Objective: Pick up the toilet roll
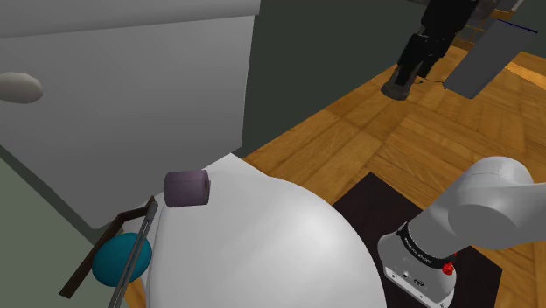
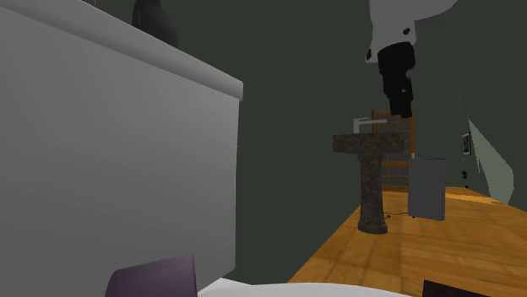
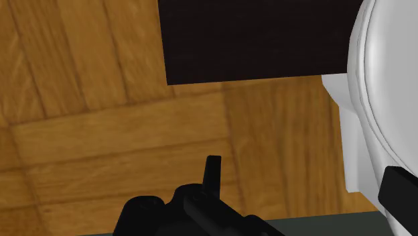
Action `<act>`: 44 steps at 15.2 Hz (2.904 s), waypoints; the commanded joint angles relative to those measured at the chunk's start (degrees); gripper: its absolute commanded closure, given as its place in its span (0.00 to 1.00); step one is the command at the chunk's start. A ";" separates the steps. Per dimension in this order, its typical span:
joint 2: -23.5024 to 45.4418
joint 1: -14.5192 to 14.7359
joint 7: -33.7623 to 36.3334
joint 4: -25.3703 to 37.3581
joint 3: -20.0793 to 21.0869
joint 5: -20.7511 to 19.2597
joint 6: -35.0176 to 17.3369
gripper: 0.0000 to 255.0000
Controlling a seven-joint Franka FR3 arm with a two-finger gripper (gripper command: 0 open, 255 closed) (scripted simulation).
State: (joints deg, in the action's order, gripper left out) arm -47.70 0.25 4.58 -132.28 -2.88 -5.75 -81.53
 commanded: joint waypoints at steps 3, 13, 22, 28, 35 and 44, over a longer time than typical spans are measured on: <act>2.46 1.32 0.27 0.29 1.88 0.30 -2.54 0.00; 16.32 6.68 2.10 4.40 11.42 -0.49 -13.70 0.00; 30.52 9.99 5.26 11.41 20.21 -5.58 -20.76 0.00; 40.95 12.27 8.45 17.65 25.74 -11.92 -23.27 0.00; 54.20 16.66 12.52 26.43 30.55 -21.94 -23.48 0.00; 71.68 26.37 15.14 39.72 32.37 -35.45 -20.73 0.00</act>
State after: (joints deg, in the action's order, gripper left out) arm 21.68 25.20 19.47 -94.46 29.49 -39.53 -102.69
